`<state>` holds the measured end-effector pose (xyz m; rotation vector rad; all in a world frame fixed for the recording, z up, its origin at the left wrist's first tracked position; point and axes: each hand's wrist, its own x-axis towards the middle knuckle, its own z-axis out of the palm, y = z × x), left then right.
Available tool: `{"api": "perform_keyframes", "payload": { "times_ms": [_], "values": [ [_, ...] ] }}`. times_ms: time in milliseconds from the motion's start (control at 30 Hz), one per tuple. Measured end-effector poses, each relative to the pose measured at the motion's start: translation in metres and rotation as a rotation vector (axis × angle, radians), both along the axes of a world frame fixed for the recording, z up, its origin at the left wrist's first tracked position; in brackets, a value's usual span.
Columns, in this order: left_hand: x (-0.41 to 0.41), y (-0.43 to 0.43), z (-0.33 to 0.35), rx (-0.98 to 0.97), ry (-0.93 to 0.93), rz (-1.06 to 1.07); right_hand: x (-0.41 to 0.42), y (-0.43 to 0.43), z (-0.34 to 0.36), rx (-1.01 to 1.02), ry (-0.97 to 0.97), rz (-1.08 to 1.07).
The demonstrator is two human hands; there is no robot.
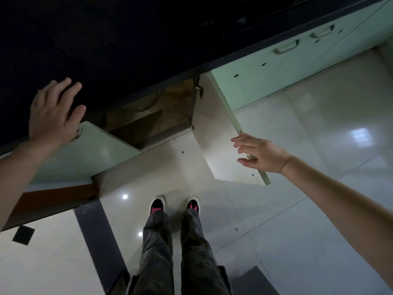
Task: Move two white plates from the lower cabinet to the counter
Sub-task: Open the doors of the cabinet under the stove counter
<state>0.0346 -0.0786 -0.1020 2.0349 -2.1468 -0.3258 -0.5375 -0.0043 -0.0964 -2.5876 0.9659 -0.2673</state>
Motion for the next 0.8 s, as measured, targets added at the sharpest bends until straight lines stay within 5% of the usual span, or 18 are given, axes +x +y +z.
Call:
{"api": "perform_keyframes", "payload": {
  "times_ms": [300,433,533,800],
  "values": [
    [0.006,0.0,-0.001,0.03,-0.013,-0.01,-0.016,-0.014,0.001,-0.059,0.001,0.02],
    [-0.005,0.006,0.023,0.041,-0.072,0.035,0.016,-0.001,0.007,-0.083,-0.045,-0.173],
    [-0.015,0.012,0.039,0.046,-0.057,0.013,0.074,0.0,0.022,-0.057,-0.177,-0.335],
    [-0.002,0.058,0.066,-0.138,0.157,0.117,0.303,-0.053,0.081,0.122,-0.432,-0.213]
  ]
}}
